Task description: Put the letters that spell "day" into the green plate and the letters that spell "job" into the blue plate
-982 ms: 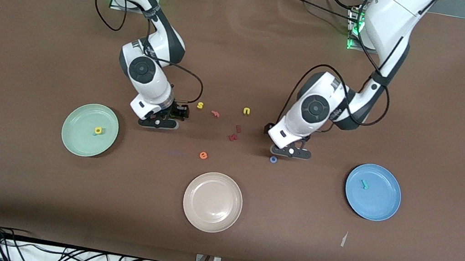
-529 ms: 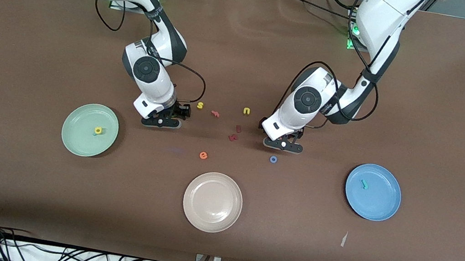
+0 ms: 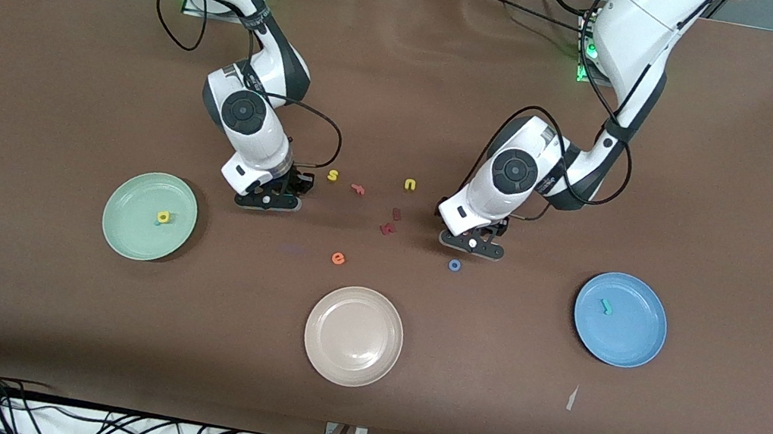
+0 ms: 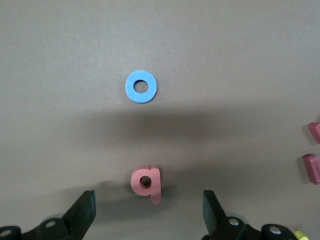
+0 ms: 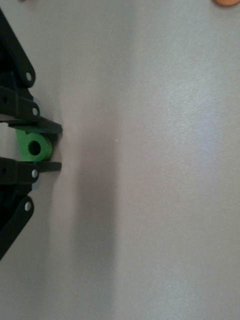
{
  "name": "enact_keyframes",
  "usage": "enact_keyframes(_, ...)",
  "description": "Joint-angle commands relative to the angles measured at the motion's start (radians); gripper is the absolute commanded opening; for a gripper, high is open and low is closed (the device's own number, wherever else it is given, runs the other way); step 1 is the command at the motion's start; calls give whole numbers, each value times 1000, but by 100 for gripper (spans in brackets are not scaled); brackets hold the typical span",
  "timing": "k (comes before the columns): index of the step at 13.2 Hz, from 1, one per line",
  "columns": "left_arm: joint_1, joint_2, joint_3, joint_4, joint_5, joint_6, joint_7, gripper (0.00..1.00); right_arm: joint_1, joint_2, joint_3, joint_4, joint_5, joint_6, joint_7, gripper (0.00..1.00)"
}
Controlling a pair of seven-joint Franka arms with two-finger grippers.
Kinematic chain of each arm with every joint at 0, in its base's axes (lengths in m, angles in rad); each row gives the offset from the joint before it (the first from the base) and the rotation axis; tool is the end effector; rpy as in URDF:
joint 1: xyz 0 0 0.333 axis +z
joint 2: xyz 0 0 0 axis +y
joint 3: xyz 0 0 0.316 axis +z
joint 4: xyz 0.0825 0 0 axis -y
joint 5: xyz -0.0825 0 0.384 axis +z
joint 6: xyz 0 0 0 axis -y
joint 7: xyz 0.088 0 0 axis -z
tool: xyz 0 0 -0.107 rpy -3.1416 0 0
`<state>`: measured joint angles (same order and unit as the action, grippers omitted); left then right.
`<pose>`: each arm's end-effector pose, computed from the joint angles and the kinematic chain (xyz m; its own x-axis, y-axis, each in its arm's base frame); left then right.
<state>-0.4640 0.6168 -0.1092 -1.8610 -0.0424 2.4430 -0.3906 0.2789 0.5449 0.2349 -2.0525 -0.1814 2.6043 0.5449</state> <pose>0.5364 -0.3424 0.1835 0.9890 -0.1323 -0.0657 -0.1277 -0.9894 0.0693 0.5163 0.2949 0.1770 0.9959 0.0890 0.0135 0.0894 -0.9953 -0.0363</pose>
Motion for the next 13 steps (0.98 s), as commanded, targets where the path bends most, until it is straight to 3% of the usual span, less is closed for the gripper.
enact_keyframes(1,-1,15,-3,-3,38,27,12,95,-7,-8,0,-23,-26,16,0,10)
enact_keyframes(3,-1,21,-3,-6,39,30,13,94,-36,-34,0,-21,-26,8,-67,10)
enact_keyframes(5,-2,21,-4,-6,38,28,12,87,-95,-83,0,-8,-29,-66,-185,10)
enact_keyframes(7,-4,20,-3,-9,44,28,12,69,-147,-132,-11,9,-27,-153,-349,10)
enact_keyframes(11,-10,21,-4,-12,53,28,9,25,-197,-180,-115,17,-27,-181,-646,10)
enact_keyframes(13,-10,21,-3,-10,53,27,6,12,-205,-180,-156,22,-13,-181,-736,11)
